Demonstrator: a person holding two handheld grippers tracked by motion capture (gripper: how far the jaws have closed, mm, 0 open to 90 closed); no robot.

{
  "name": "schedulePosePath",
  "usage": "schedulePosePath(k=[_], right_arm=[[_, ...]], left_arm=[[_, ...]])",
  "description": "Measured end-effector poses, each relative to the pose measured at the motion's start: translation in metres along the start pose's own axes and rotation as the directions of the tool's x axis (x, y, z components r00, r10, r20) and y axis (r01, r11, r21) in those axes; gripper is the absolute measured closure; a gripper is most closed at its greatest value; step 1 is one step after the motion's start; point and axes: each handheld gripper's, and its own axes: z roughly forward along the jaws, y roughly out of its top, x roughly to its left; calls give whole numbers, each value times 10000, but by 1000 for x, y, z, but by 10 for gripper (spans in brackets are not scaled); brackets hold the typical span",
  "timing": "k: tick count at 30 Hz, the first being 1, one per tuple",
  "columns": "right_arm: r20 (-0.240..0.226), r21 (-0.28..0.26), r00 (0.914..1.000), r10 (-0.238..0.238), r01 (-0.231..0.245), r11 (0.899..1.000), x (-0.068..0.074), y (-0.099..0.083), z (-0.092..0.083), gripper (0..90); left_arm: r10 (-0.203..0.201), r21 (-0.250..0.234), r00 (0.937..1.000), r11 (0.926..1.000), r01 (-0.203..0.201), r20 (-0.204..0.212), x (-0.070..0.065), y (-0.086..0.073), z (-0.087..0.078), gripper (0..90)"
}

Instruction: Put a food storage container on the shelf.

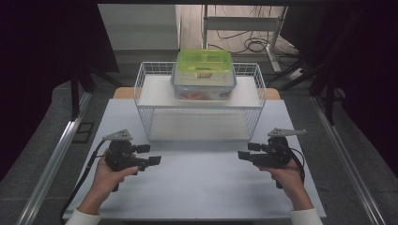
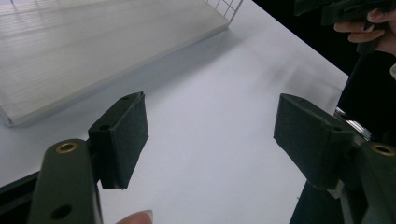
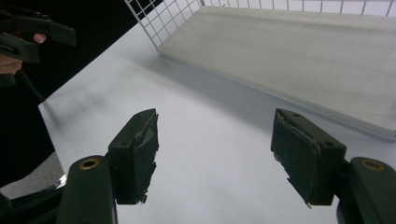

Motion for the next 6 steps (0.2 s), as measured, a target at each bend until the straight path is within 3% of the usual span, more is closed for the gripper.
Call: schedulePosePath(k=[6], right_arm=[[65,-123,9999,-130,130,9998,3,-4,-1,299]], left_arm=[[60,79,9999,10000,-60,-84,0,-2,3,254]])
